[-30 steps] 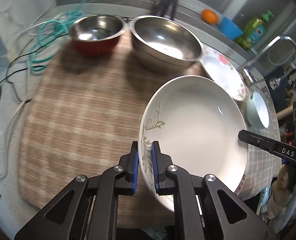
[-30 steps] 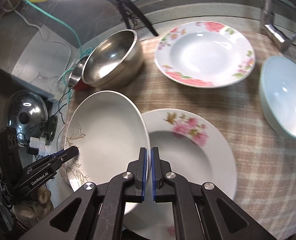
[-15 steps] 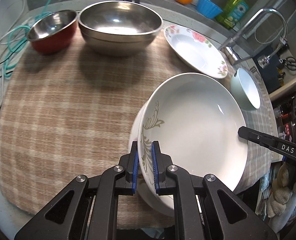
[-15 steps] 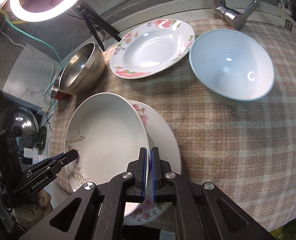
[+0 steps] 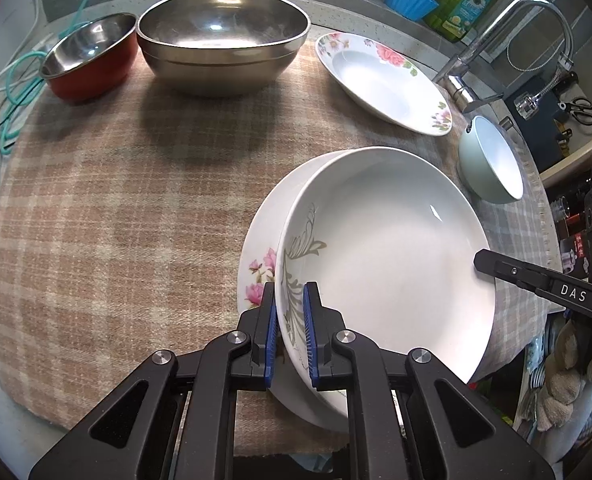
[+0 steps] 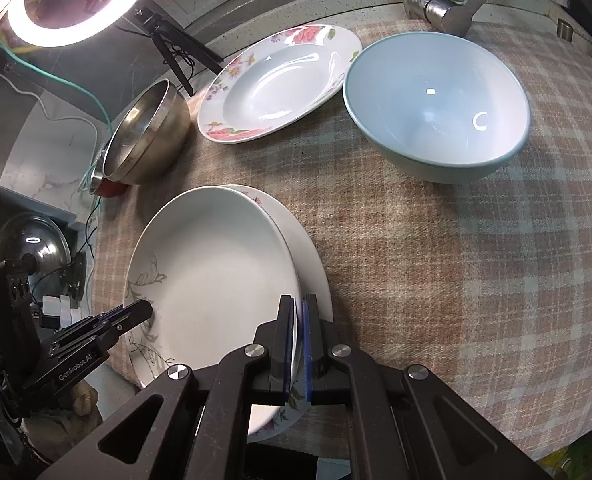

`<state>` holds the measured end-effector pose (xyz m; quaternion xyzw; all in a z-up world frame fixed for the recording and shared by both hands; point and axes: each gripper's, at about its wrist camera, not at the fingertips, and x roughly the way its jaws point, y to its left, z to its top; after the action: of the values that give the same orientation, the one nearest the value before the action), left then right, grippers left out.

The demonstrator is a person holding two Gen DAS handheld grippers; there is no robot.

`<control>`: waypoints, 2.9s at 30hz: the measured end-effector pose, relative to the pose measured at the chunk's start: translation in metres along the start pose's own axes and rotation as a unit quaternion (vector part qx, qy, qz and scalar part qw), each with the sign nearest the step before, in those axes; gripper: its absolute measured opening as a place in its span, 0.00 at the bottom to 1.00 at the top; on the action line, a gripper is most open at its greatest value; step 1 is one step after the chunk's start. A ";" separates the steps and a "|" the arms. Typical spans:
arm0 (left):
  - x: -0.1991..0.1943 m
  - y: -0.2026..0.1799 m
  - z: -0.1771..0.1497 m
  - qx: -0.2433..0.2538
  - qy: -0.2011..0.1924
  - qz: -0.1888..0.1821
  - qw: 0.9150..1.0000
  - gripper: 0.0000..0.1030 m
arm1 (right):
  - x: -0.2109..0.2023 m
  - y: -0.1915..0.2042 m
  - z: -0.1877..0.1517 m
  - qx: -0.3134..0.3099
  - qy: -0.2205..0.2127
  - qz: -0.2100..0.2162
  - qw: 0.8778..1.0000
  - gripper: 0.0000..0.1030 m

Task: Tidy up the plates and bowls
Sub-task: 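Lower the oval plate onto the pink-flower plate and open both grippers, then move both grippers to the rose-pattern soup plate by the faucet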

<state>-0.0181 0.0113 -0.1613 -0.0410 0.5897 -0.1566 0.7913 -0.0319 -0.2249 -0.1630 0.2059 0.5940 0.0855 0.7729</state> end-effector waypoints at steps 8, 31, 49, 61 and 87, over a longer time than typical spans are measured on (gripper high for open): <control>0.002 -0.006 0.001 0.009 0.001 0.013 1.000 0.10 | 0.005 0.000 0.000 -0.001 0.007 -0.001 1.000 0.04; 0.003 -0.011 0.003 0.025 0.007 0.018 0.999 0.17 | 0.003 0.003 -0.003 -0.010 0.004 -0.008 1.000 0.07; -0.030 0.003 0.017 -0.002 -0.025 -0.015 1.000 0.17 | -0.035 -0.006 0.010 -0.016 -0.049 -0.004 0.999 0.21; -0.034 -0.011 0.046 -0.015 -0.050 -0.030 0.998 0.17 | -0.071 -0.001 0.059 -0.078 -0.093 -0.016 0.992 0.22; 0.030 -0.026 0.111 -0.109 -0.039 -0.052 0.992 0.17 | -0.009 -0.007 0.207 -0.159 -0.009 -0.030 0.987 0.22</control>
<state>0.0889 -0.0357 -0.1491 -0.1635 0.5687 -0.1304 0.7955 0.1622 -0.2797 -0.1151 0.0629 0.5722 0.1538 0.8031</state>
